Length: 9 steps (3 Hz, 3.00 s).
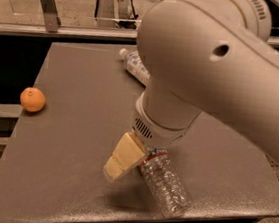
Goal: Place water bottle upright
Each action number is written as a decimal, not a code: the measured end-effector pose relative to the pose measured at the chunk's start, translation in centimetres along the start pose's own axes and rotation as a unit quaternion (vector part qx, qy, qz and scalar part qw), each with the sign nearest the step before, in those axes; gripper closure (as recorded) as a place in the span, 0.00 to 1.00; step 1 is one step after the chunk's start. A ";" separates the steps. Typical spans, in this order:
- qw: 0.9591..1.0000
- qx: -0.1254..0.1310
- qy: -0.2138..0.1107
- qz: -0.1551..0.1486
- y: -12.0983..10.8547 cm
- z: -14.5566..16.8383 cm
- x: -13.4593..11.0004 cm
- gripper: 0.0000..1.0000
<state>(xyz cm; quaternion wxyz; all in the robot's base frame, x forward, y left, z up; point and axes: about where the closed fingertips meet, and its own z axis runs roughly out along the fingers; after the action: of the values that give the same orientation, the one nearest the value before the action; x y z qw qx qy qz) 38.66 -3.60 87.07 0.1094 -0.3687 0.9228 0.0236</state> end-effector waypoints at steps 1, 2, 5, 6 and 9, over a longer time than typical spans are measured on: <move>0.998 0.009 0.034 0.046 -0.8 2.9 0.7 0.00; 0.996 0.020 0.046 0.073 -0.9 4.1 0.7 0.15; 0.996 0.046 -0.046 0.066 -2.3 -0.7 -4.0 0.85; 0.991 0.023 -0.117 0.055 -4.3 -3.0 -5.9 1.00; 0.925 -0.085 -0.367 0.052 -7.8 -8.4 -10.5 1.00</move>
Offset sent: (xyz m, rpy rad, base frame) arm 0.0119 -0.0048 -0.0588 -0.0944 0.0735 -0.2329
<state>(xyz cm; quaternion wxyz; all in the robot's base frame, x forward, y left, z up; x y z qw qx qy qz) 49.86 -3.22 97.88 0.4073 -0.2941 0.8304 0.2408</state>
